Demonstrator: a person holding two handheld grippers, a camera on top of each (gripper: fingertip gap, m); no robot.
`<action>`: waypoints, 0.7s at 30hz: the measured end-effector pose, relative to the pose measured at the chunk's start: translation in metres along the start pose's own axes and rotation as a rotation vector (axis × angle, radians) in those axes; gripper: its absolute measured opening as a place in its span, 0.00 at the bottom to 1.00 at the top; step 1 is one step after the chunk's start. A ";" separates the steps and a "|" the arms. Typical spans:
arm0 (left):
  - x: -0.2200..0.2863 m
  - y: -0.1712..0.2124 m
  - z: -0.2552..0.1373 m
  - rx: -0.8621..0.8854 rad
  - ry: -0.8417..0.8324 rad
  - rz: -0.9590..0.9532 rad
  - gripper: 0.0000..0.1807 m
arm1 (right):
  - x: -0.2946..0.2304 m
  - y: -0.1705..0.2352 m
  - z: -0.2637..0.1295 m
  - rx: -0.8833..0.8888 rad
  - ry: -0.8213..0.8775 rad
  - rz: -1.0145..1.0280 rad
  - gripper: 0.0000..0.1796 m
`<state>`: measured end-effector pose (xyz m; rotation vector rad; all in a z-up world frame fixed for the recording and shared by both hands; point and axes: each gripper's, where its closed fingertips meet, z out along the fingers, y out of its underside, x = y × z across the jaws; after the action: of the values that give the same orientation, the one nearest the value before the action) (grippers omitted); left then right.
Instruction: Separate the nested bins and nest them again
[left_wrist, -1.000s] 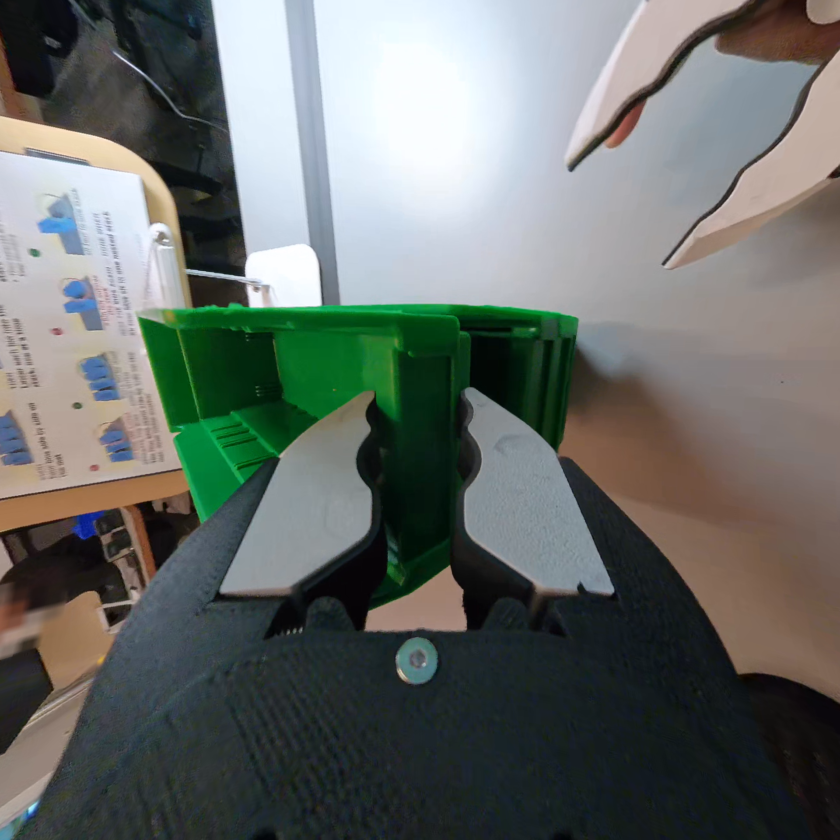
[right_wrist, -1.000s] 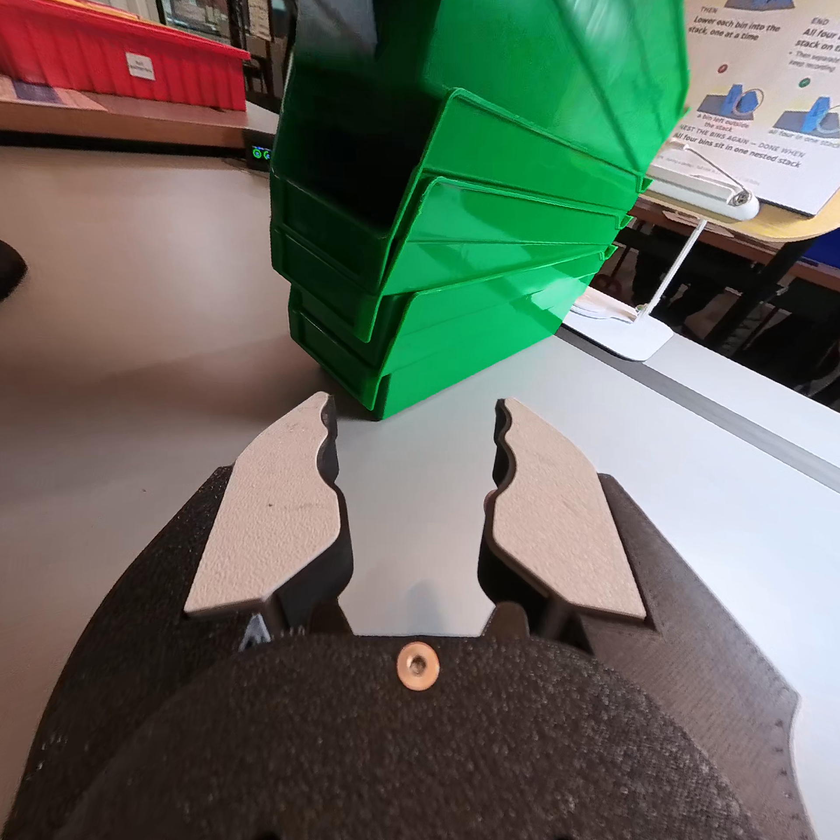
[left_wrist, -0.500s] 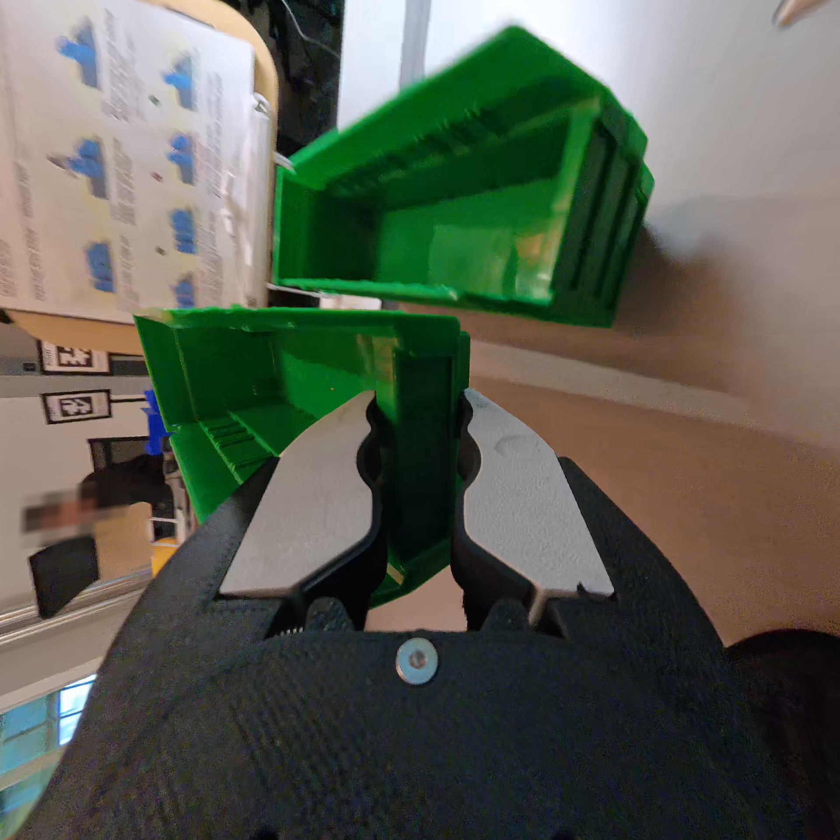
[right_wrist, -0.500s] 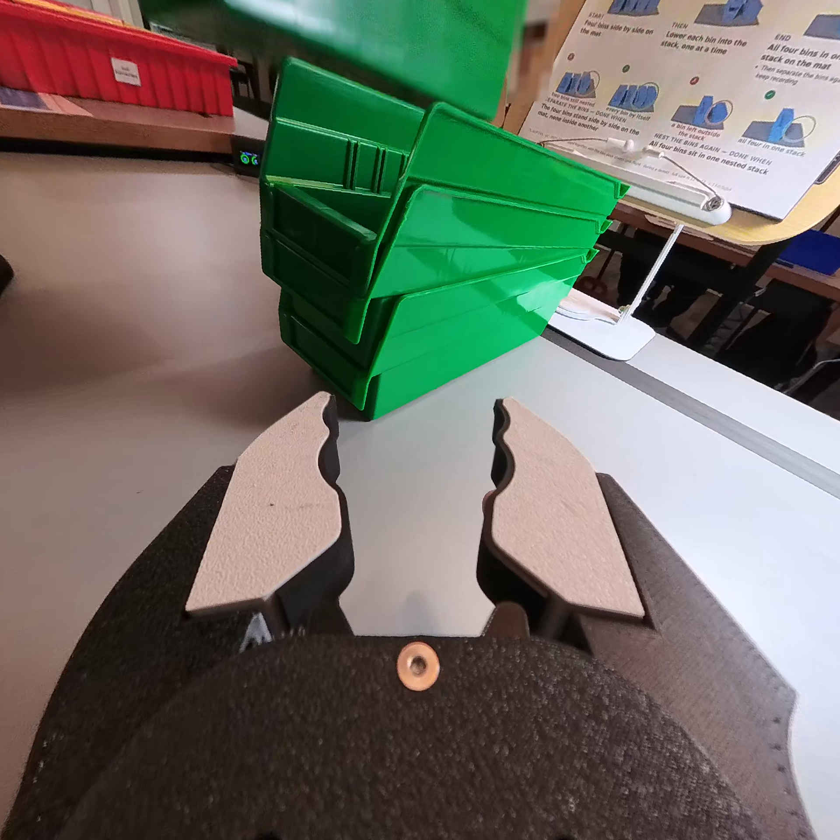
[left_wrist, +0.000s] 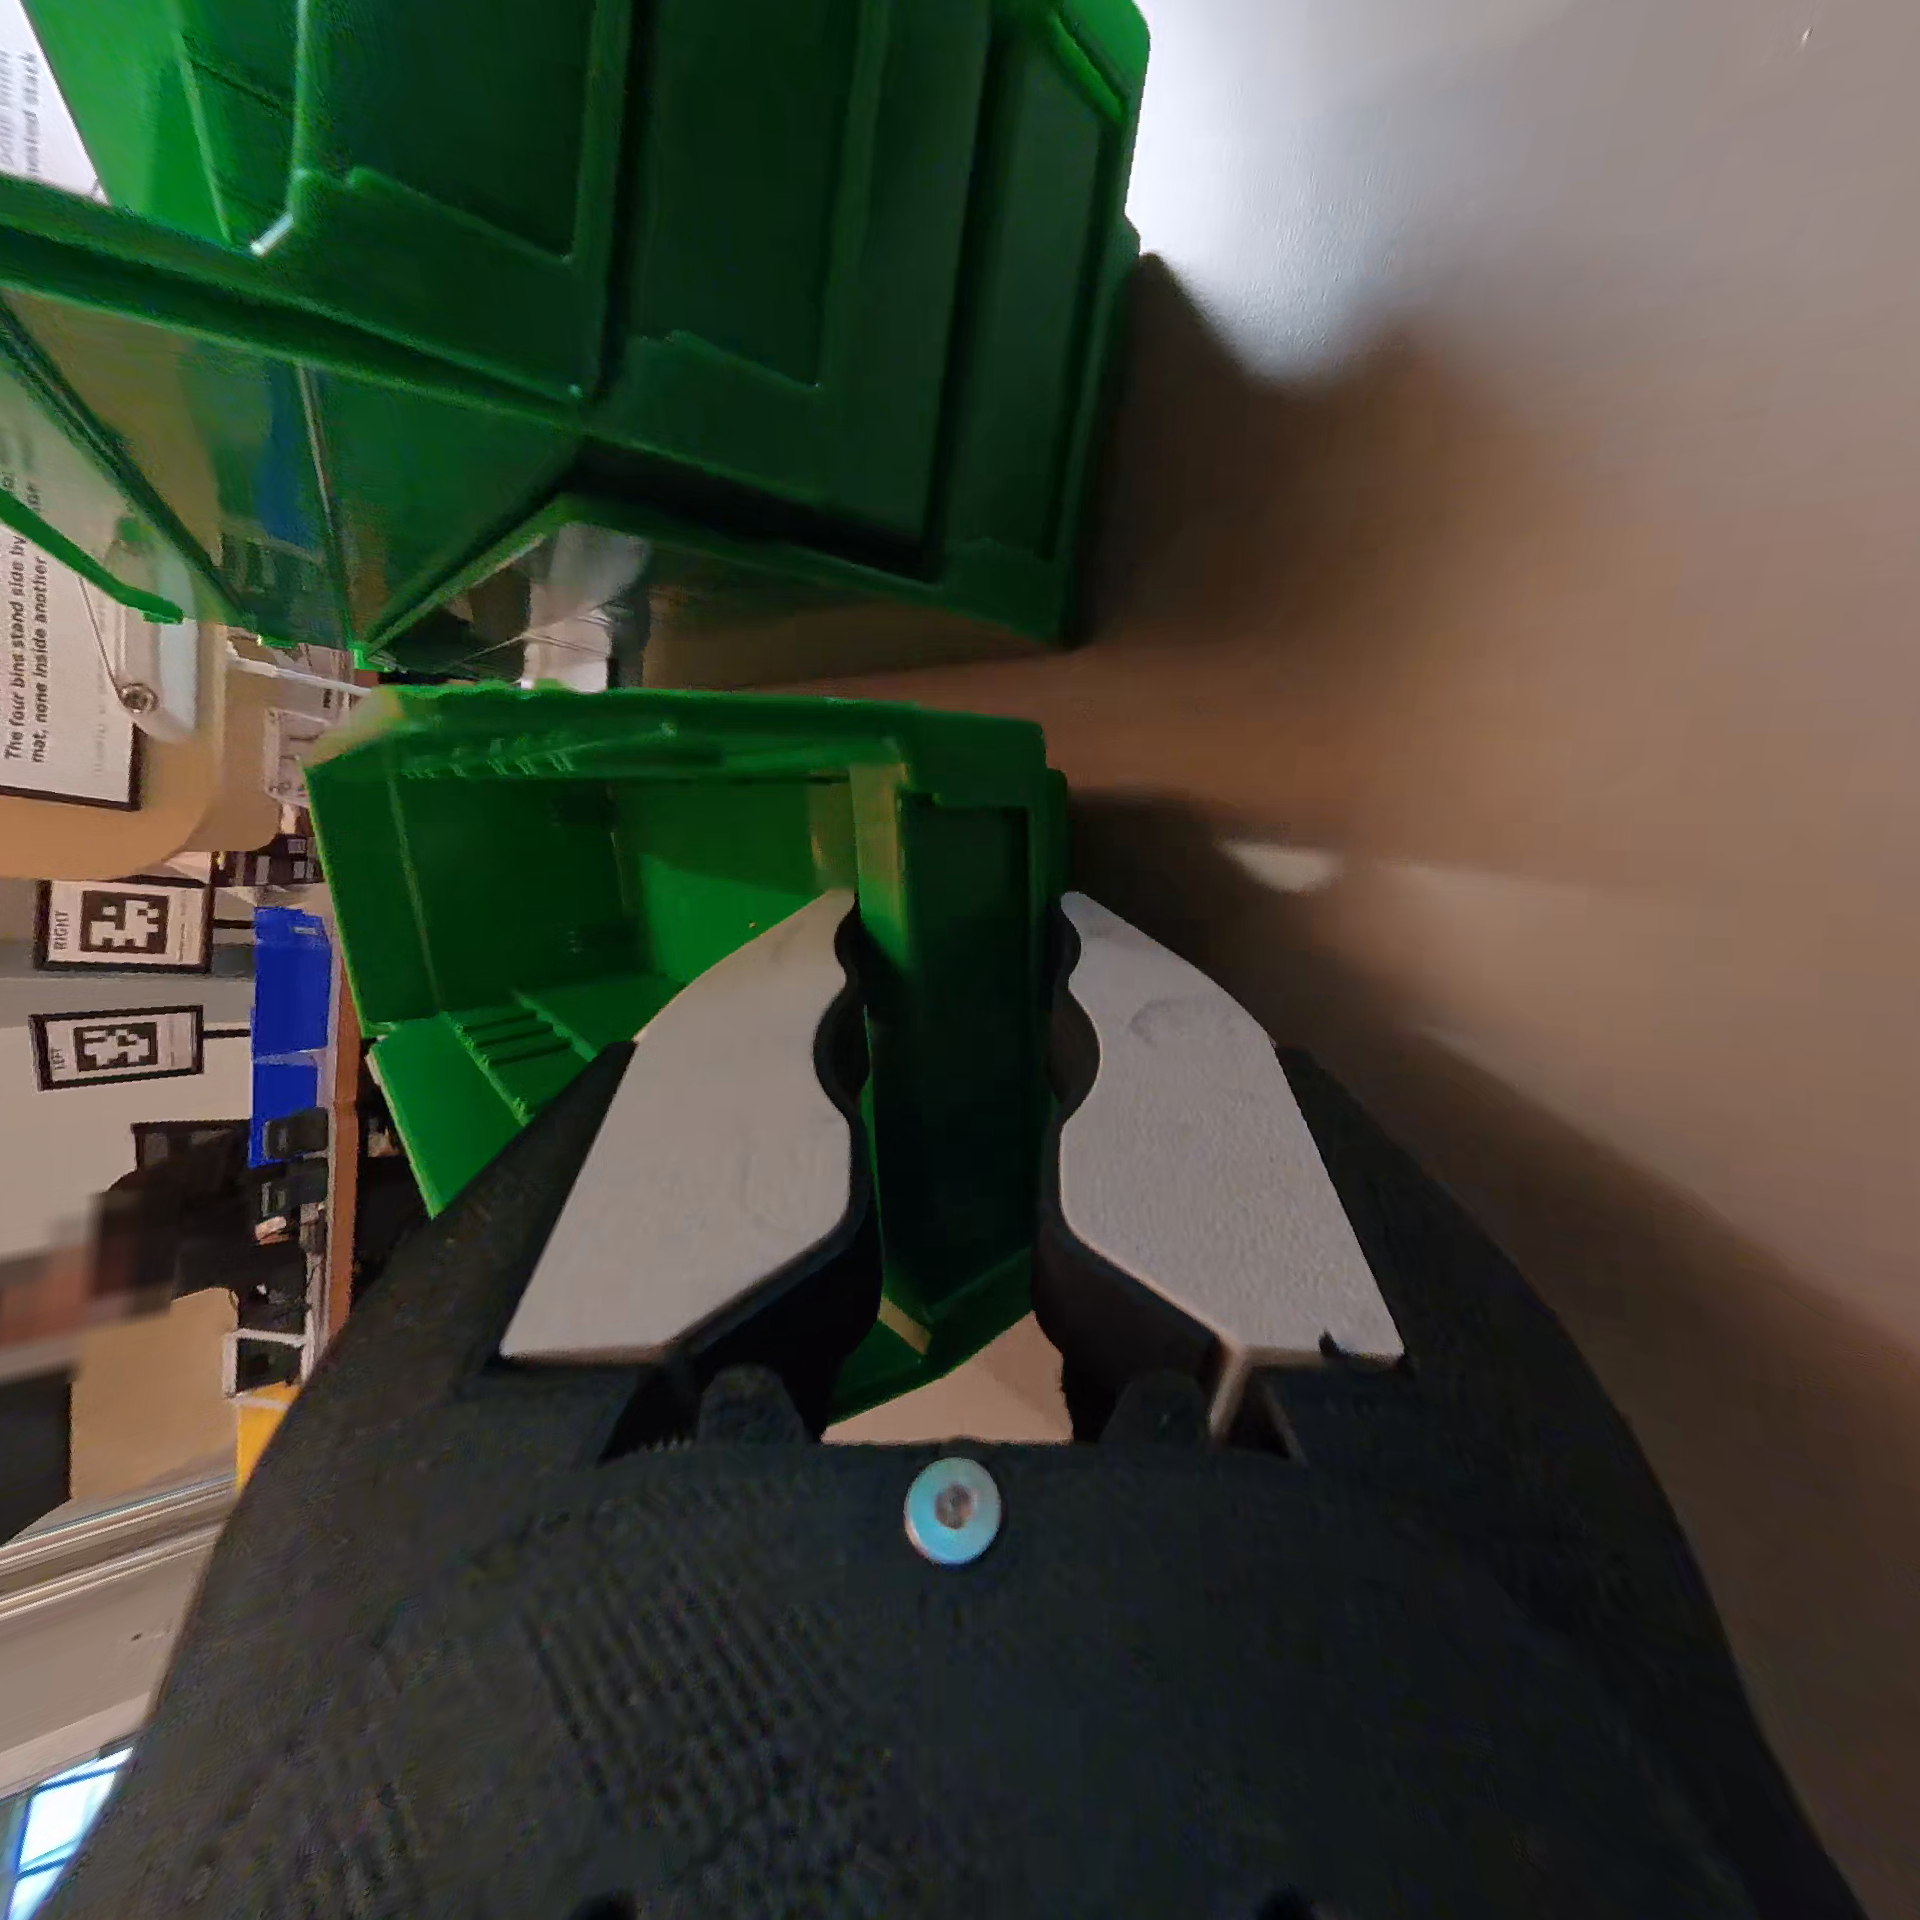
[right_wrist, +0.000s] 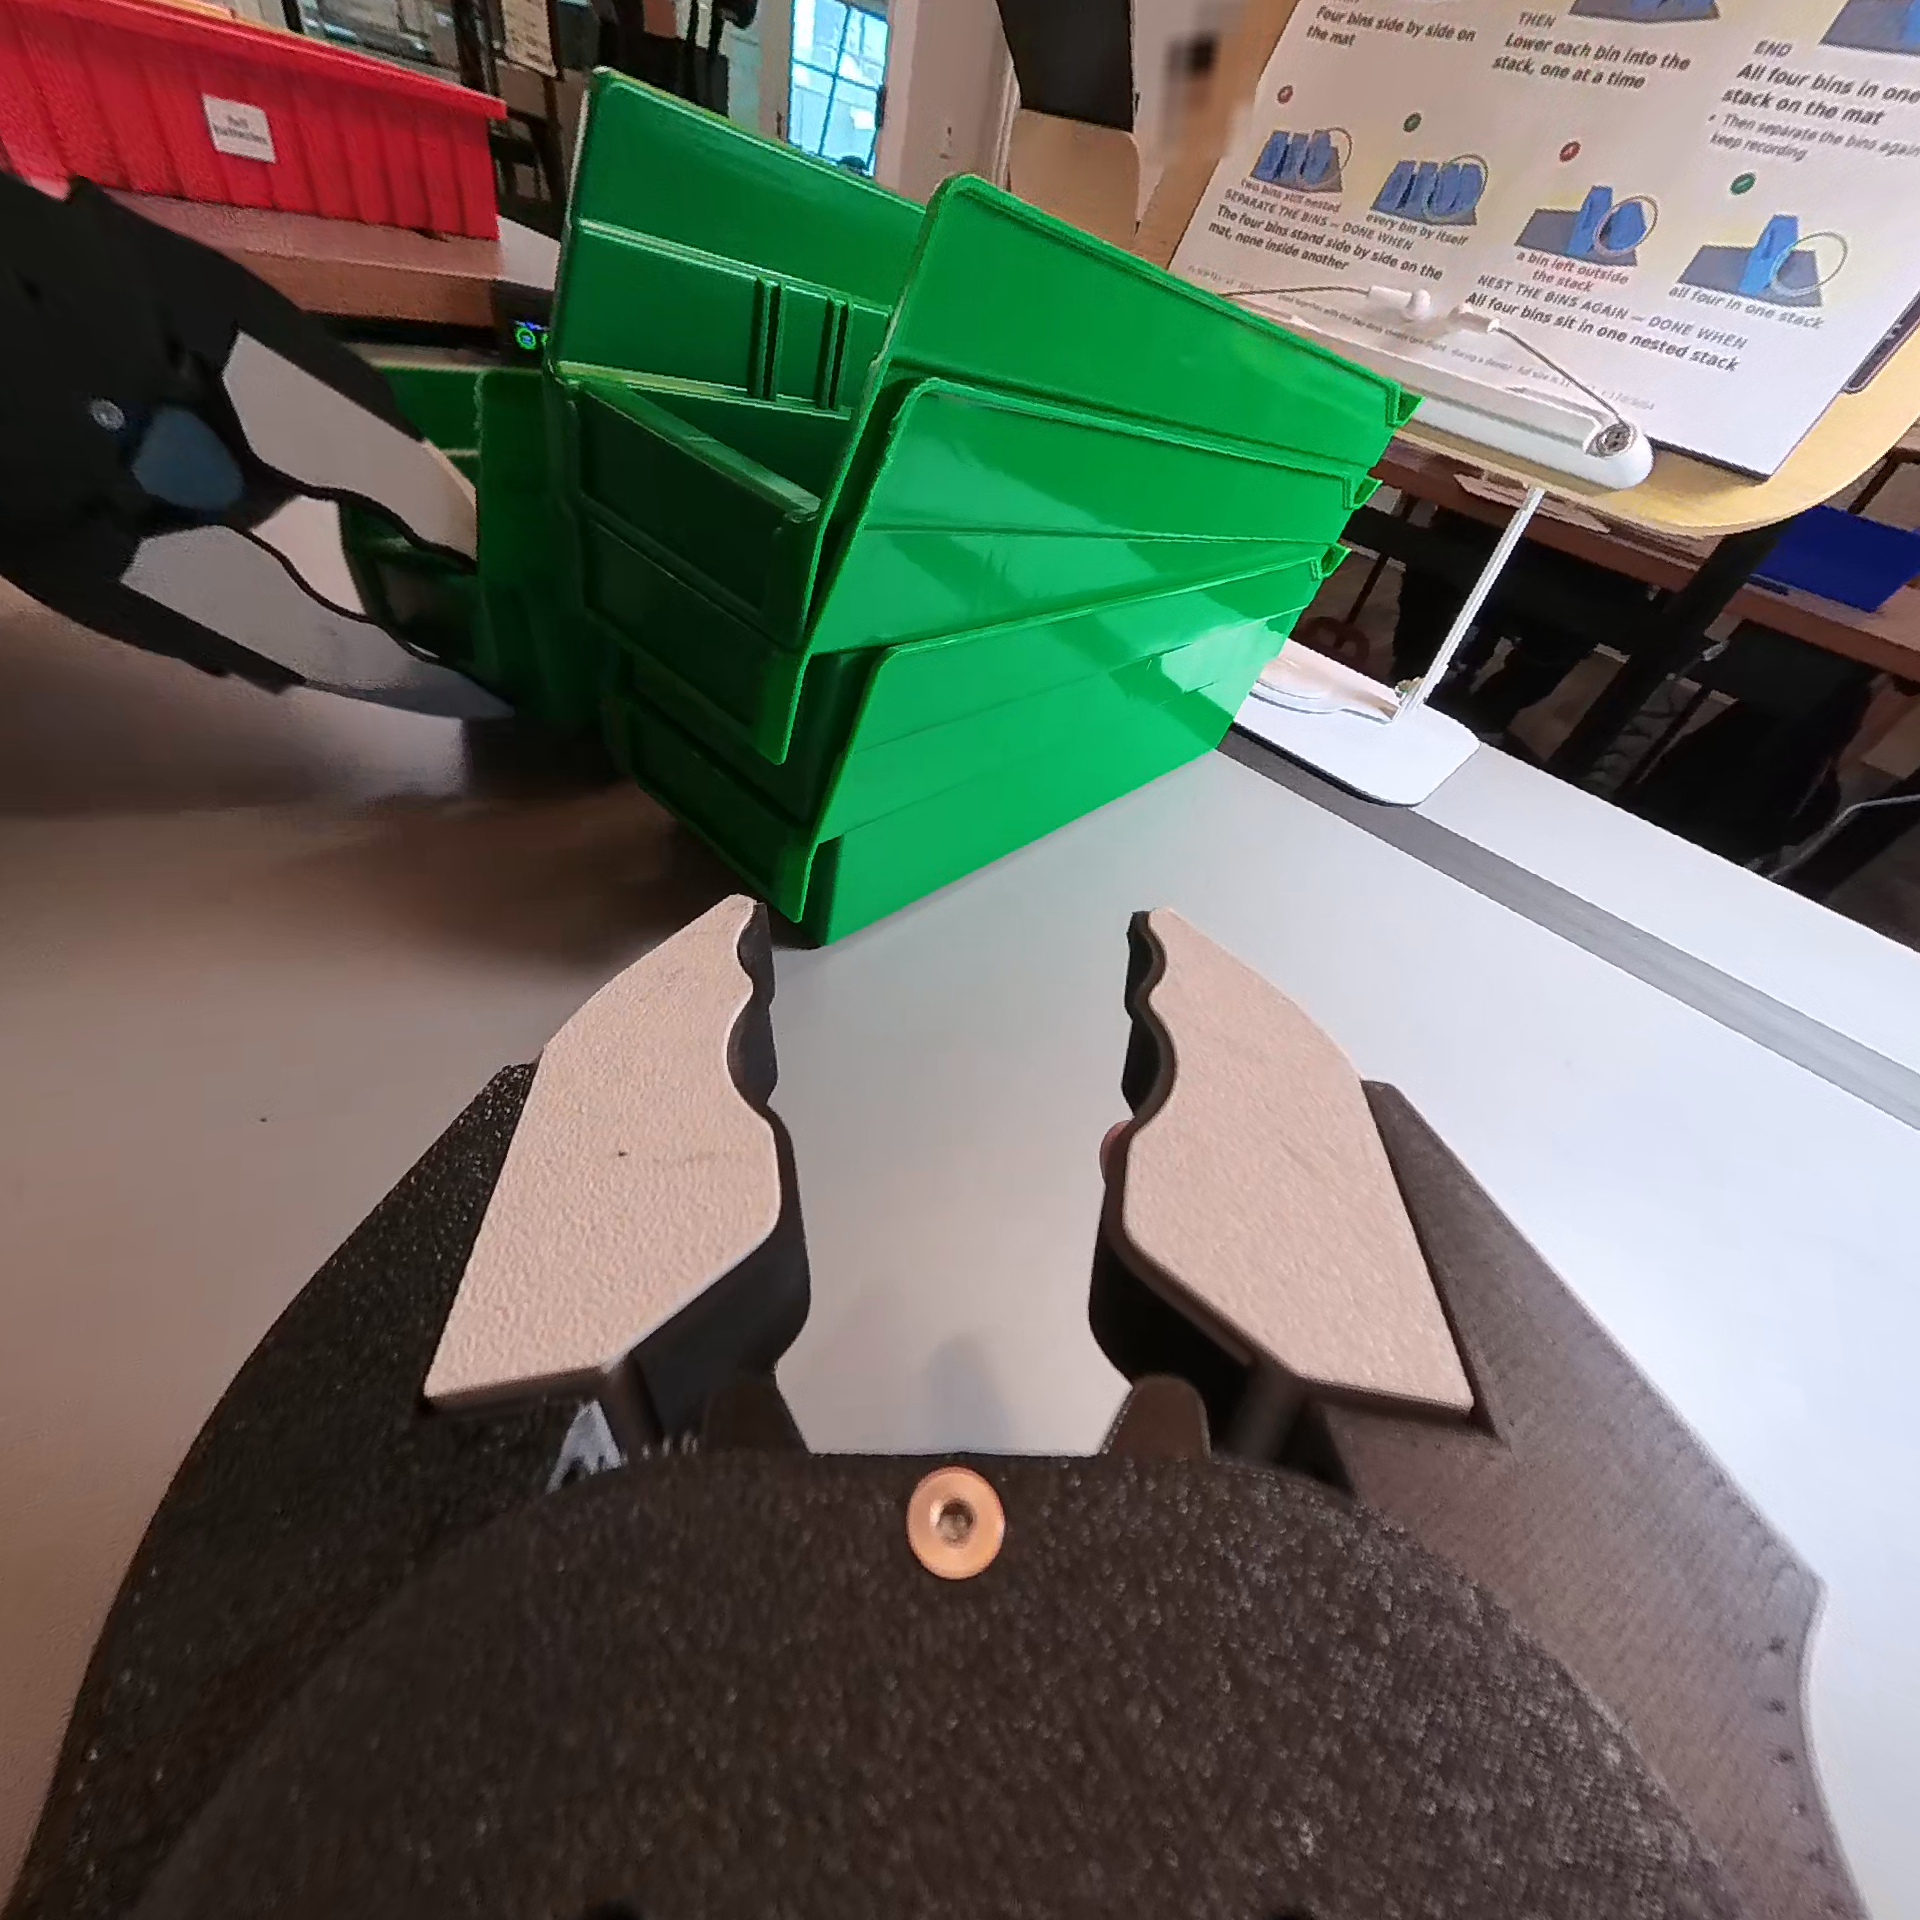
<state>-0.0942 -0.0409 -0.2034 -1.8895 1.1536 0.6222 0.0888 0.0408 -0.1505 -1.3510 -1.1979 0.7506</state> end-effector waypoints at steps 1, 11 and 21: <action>0.000 0.000 0.000 0.018 -0.007 -0.014 0.18 | 0.000 0.000 0.000 0.001 0.000 0.001 0.36; -0.034 -0.054 -0.062 0.535 0.042 -0.582 0.25 | -0.004 -0.007 -0.001 0.029 -0.016 -0.018 0.36; -0.083 -0.001 -0.071 0.480 -0.130 -0.747 0.26 | -0.040 -0.076 -0.011 0.118 -0.022 -0.275 0.34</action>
<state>-0.1317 -0.0602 -0.1028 -1.6531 0.3917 0.0358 0.0709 -0.0111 -0.0831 -1.0572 -1.3039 0.6301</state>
